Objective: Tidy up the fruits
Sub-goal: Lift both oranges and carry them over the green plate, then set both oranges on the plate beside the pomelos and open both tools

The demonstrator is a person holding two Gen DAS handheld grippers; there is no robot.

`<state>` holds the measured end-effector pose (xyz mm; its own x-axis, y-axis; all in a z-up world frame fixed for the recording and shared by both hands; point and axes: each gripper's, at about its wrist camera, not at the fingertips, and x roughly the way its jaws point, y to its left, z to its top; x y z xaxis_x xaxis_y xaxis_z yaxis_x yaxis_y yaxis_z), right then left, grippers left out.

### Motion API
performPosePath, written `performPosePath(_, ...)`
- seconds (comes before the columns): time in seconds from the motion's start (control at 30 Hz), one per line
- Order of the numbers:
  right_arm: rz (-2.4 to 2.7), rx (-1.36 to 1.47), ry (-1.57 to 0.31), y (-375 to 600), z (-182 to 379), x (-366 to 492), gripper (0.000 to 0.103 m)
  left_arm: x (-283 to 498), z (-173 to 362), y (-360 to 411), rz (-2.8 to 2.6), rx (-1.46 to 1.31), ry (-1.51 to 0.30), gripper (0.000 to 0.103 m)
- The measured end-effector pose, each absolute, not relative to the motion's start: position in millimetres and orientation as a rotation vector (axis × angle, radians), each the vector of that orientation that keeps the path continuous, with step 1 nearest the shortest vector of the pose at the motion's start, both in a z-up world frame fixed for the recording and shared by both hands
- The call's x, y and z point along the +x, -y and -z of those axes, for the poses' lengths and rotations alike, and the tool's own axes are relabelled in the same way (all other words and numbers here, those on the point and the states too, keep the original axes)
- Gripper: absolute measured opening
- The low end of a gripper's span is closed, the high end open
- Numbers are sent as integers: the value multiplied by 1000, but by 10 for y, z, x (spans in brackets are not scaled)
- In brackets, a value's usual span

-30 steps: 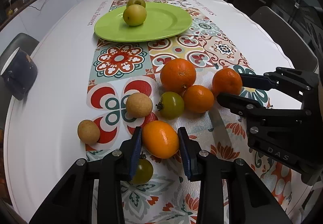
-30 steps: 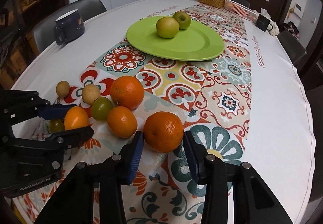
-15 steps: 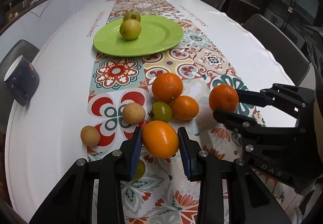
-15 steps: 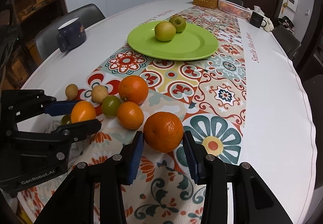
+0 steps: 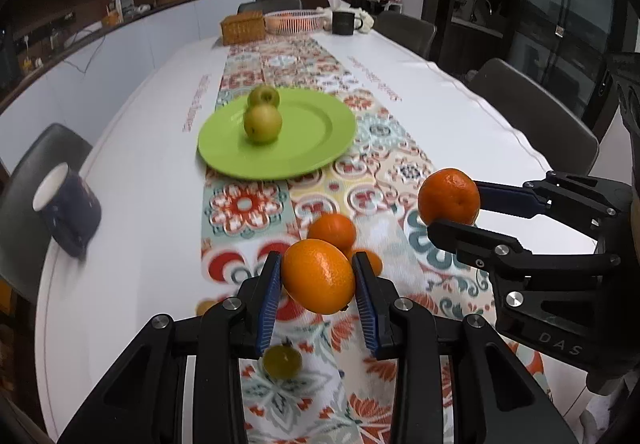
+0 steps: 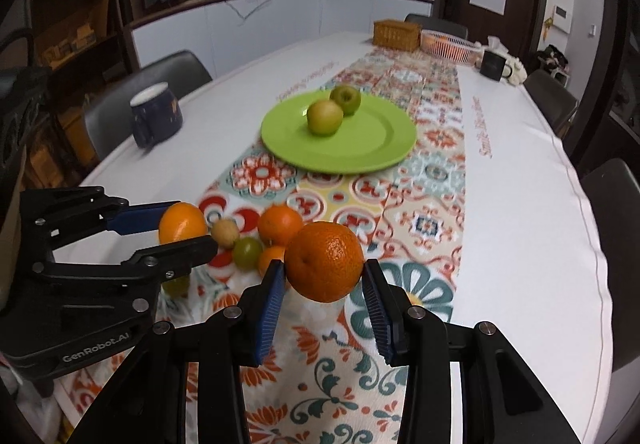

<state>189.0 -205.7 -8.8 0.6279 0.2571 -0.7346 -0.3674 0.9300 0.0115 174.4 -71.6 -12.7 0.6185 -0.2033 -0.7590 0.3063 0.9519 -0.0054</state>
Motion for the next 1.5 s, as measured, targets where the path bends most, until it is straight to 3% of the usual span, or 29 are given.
performPosePath(0.6,-326,-93,-747,2011,-189,2636,41,2555,-137,628,309,159,-763,35)
performPosePath(1.2,-331,-76,-872,1842,352,3557,41,3488,507,490,337,114,-925,35)
performPosePath(1.27,-332,-70,-882,1842,392,3608,41,3536,543,479,323,106,-942,39)
performPosePath(1.33,-333,-63,-890,1841,419,3657,41,3543,537,457,311,103,-938,53)
performPosePath(1.37,-328,-60,-891,1848,429,3669,42,3519,516,442,304,104,-928,54)
performPosePath(1.43,-300,-53,-883,1875,416,3666,54,3448,455,409,274,114,-908,57)
performPosePath(1.5,-271,-43,-859,1924,360,3600,58,3368,390,359,244,114,-888,59)
